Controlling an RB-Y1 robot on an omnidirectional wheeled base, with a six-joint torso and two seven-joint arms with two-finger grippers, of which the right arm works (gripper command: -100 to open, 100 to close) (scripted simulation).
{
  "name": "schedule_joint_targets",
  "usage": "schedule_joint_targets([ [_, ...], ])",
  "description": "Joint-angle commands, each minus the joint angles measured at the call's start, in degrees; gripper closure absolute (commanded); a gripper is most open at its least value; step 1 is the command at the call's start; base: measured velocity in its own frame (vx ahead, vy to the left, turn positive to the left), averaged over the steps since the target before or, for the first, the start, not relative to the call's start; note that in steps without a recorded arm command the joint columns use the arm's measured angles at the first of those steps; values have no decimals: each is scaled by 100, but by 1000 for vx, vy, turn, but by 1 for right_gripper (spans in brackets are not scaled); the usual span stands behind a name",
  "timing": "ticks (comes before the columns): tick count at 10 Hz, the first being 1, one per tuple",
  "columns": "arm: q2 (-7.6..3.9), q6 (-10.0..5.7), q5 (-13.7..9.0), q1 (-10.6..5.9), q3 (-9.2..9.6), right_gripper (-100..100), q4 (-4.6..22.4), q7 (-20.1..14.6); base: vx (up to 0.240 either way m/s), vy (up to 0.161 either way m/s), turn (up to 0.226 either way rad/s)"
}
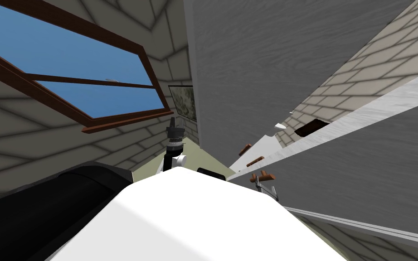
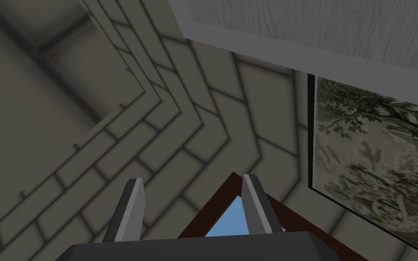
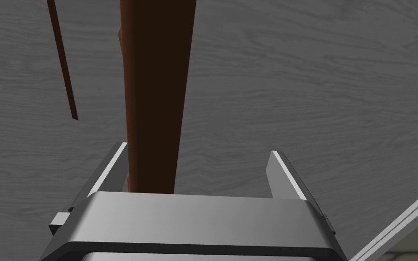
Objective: Pull the door open
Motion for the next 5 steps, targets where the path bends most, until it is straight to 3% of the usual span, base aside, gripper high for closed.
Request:
schedule_joint_targets([
  [1, -72, -43, -46, -44, -119, 100, 255, -16, 20, -1, -6],
  [5, -92, -47, -41, -33, -135, 100, 371, -40, -38, 1, -18],
])
